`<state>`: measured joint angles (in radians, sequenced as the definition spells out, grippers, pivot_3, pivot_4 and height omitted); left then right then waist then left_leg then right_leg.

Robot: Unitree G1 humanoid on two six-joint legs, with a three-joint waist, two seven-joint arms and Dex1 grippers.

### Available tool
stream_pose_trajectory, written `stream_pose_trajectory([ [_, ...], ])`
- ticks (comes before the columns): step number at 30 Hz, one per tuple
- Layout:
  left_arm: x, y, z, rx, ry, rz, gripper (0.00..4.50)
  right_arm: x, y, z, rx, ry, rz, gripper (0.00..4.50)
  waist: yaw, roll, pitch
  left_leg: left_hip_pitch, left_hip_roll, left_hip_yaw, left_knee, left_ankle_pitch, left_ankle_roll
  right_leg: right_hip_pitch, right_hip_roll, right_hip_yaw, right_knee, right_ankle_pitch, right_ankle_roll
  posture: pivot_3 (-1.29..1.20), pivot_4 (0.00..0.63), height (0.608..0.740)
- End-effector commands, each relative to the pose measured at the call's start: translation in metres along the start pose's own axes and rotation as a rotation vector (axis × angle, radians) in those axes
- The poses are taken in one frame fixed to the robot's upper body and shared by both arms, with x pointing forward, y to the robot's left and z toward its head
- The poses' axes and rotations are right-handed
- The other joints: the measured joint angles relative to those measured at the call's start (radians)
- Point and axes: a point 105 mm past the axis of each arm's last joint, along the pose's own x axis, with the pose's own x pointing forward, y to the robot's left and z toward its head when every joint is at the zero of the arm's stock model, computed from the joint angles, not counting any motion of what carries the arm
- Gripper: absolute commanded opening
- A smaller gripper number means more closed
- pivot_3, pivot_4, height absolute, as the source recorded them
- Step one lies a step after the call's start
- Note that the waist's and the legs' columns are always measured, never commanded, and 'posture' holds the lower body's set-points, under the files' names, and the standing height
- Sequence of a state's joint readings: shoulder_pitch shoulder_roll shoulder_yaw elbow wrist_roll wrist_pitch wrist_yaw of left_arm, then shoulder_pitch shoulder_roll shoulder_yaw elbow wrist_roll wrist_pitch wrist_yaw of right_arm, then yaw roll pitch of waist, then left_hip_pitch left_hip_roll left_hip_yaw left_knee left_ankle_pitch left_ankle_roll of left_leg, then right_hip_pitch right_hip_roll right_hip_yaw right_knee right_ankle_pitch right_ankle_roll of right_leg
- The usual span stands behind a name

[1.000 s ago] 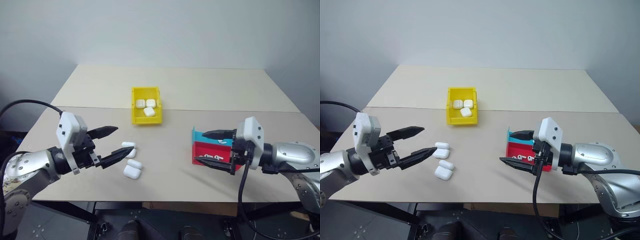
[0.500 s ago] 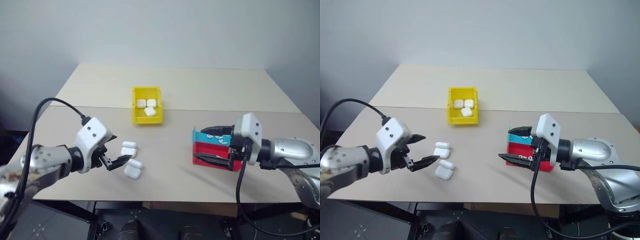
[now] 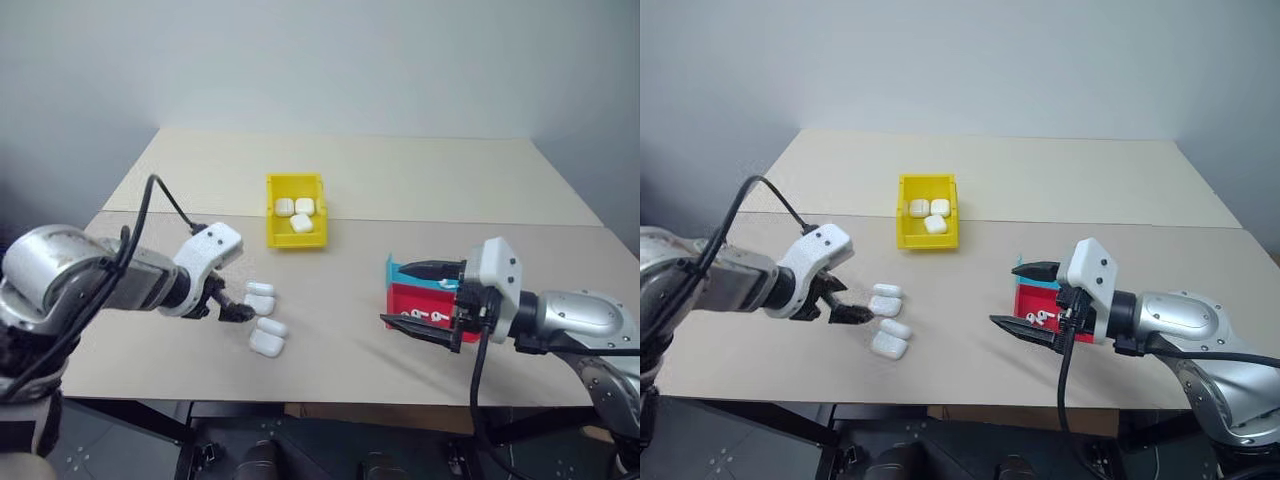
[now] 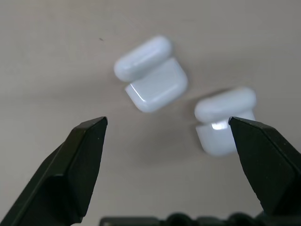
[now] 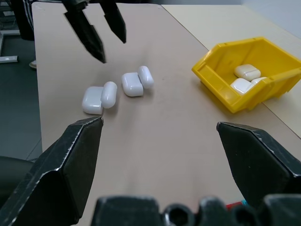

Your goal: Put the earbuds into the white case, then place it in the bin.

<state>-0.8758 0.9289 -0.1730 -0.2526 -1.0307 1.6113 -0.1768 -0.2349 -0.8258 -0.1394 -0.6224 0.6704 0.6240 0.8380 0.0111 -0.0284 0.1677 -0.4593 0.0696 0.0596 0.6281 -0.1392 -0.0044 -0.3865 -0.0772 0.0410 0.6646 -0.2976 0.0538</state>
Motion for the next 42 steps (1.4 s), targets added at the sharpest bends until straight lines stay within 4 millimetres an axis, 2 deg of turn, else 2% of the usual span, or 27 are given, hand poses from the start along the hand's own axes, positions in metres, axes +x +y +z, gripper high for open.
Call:
stream_pose_trajectory([
  [1, 0.002, 0.003, 0.014, -0.032, -0.018, 0.025, 4.50, -0.001, 0.003, 0.009, -0.022, -0.026, -0.007, 4.49, 0.000, 0.000, 0.000, 0.000, 0.000, 0.000, 0.000, 0.000, 0.000, 0.000, 0.000, 0.000, 0.000, 0.000, 0.000, 0.00, 0.150, 0.740],
  [4, 0.008, 0.008, 0.022, -0.105, -0.004, 0.048, 4.50, -0.001, 0.004, 0.009, -0.019, -0.028, -0.011, 4.49, 0.000, -0.001, 0.001, -0.001, 0.000, 0.000, 0.000, 0.000, 0.000, -0.001, 0.000, 0.000, 0.000, 0.000, 0.000, 0.00, 0.150, 0.740],
  [12, 0.025, 0.003, 0.032, -0.052, 0.070, 0.215, 4.50, 0.003, 0.008, 0.009, -0.011, -0.050, -0.018, 4.49, -0.001, -0.001, 0.001, -0.001, 0.000, -0.001, 0.000, 0.000, 0.000, -0.001, 0.000, 0.000, 0.001, 0.000, 0.001, 0.00, 0.150, 0.740],
  [17, 0.028, -0.011, 0.030, -0.035, 0.175, 0.152, 4.50, 0.003, 0.006, 0.010, -0.011, -0.058, -0.031, 4.49, -0.001, -0.001, 0.001, -0.001, -0.001, -0.001, 0.000, 0.000, 0.000, -0.001, -0.001, 0.001, 0.000, 0.000, 0.001, 0.00, 0.150, 0.740],
  [23, 0.036, -0.018, 0.025, -0.081, 0.293, 0.098, 4.50, 0.003, 0.005, 0.011, -0.014, -0.061, -0.040, 4.49, -0.001, -0.001, 0.001, -0.001, -0.001, 0.000, 0.000, 0.000, 0.000, -0.001, -0.001, 0.001, 0.000, 0.000, 0.001, 0.00, 0.150, 0.740],
  [35, 0.063, -0.018, 0.027, -0.252, 0.282, 0.222, 4.50, 0.005, 0.004, 0.012, -0.021, -0.064, -0.047, 4.49, 0.000, -0.002, 0.001, -0.001, -0.002, -0.001, 0.000, 0.000, 0.000, 0.000, -0.001, 0.001, 0.000, 0.000, 0.001, 0.00, 0.150, 0.740],
  [42, 0.067, -0.013, 0.025, -0.334, 0.291, 0.259, 4.50, 0.004, 0.005, 0.011, -0.020, -0.064, -0.051, 4.49, 0.000, -0.002, 0.001, -0.001, -0.002, -0.001, 0.000, 0.000, -0.001, -0.001, -0.001, 0.001, 0.000, 0.000, 0.001, 0.00, 0.150, 0.740],
])
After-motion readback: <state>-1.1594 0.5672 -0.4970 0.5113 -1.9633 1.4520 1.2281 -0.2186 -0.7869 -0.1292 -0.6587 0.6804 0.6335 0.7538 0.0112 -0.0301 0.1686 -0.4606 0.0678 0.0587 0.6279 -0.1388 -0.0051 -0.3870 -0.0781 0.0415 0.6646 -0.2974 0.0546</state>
